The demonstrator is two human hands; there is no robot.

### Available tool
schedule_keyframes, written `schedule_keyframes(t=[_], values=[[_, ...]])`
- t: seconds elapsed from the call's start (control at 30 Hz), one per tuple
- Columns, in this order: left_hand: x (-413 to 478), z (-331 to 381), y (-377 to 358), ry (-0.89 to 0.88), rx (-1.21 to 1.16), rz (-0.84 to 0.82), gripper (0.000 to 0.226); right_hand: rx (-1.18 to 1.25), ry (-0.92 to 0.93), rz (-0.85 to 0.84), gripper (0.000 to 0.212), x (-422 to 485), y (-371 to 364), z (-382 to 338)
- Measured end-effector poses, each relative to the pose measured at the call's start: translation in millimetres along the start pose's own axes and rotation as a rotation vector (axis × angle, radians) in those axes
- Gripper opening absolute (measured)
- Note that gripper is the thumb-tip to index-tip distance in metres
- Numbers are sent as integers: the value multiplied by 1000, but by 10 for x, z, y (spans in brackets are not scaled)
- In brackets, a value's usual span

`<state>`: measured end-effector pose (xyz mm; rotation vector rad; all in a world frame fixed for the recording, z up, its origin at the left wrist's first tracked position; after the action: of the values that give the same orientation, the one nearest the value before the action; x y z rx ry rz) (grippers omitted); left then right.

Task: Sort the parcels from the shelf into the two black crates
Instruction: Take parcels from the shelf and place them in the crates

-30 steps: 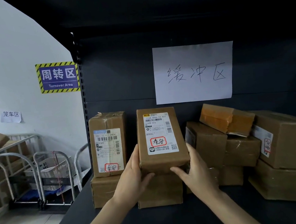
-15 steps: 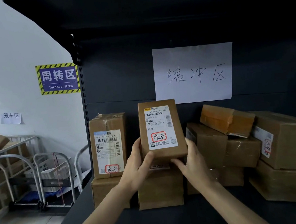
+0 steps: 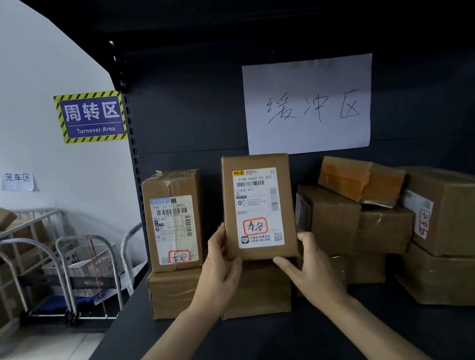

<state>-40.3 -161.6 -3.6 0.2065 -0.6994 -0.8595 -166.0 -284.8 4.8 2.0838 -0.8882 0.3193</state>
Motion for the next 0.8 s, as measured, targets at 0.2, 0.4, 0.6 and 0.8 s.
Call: schedule_keyframes(t=[0.2,0.4,0.6,0.8], values=[[-18,-91,-16,-6,67,16,61,-36,-57,-58,38,3,-89,130],[-53,-76,37,2,75,36,56,14,-83,-68,39,-2,-82,178],[-242,120,724,-39,233,395,41,295,-147,-108,67,140,2,193],[-318,-91,1444,118,205,569,58,370,-160,-181,65,364,-132,106]])
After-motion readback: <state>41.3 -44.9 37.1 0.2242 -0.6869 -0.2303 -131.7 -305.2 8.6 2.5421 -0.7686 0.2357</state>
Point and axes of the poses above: each hand's wrist, its own x-axis towards the middle knuckle, its own y-axis out of the back of the hand, z = x × y, the point moved 10 cm from there along x, towards the middle knuckle, and after that the axes turned 9 degrees about -z, right-handed, at the moved point
